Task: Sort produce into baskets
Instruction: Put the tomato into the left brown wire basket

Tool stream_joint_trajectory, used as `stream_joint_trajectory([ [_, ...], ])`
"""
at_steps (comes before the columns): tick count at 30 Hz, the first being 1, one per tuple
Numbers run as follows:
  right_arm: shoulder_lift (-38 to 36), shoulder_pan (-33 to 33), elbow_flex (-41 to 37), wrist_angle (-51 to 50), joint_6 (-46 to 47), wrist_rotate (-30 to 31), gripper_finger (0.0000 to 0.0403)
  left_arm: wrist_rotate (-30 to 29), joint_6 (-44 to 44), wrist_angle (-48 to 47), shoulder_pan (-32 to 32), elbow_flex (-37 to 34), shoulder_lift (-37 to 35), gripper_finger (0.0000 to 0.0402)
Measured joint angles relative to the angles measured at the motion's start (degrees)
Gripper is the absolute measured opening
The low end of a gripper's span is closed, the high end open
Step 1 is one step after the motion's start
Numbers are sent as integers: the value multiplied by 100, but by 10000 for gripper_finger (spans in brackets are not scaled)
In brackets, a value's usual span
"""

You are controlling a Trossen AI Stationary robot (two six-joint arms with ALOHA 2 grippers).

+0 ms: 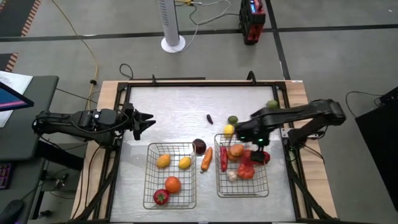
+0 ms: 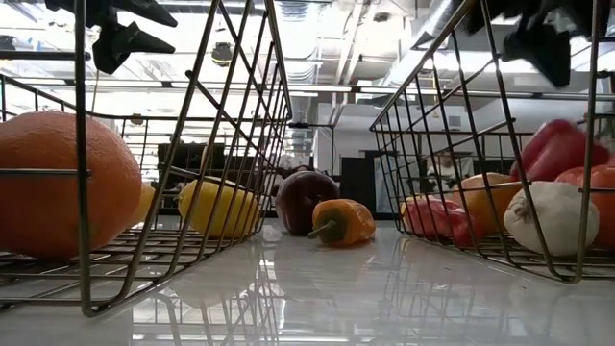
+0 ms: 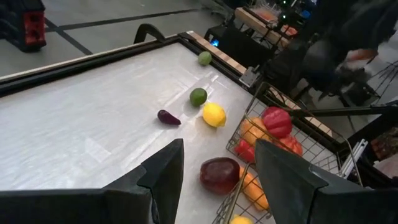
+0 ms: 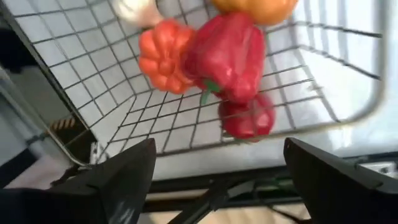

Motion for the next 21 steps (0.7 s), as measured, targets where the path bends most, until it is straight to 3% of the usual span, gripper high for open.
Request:
stream_joint_trajectory([
  [8, -1520, 608, -1090, 707, 1034, 575, 376, 11, -27, -101, 0, 0, -2, 183],
  [15, -2117, 1424, -2203, 560, 1880, 725, 376, 281, -414, -97, -2, 0, 0, 183],
  [21, -2524, 1936, -3154, 1685, 1936, 945, 376, 375, -1439, -83, 0, 0, 1, 183],
])
